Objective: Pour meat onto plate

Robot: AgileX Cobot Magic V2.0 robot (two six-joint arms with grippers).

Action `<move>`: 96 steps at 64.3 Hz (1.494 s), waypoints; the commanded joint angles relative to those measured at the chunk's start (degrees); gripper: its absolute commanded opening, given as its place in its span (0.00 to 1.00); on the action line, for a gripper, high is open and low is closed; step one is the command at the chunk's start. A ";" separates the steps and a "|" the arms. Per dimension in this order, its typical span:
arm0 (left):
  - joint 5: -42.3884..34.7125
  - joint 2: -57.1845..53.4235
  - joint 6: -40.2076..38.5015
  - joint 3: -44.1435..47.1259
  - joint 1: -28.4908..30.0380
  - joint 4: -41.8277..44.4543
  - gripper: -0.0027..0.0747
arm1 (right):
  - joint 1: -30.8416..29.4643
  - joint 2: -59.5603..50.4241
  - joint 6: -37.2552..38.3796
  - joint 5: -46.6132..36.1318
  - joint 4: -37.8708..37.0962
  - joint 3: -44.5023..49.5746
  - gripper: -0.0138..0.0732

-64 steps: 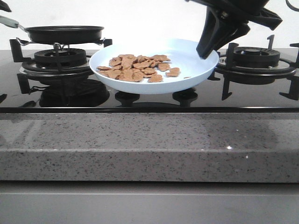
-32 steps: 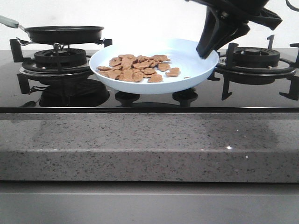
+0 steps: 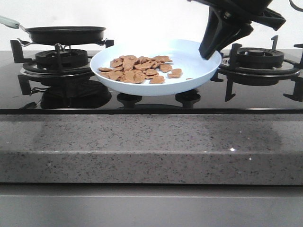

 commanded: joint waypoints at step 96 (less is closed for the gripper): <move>-7.27 -29.02 -21.92 28.89 -13.19 19.54 0.74 | -0.85 -2.33 -0.40 -2.07 0.35 -6.37 0.03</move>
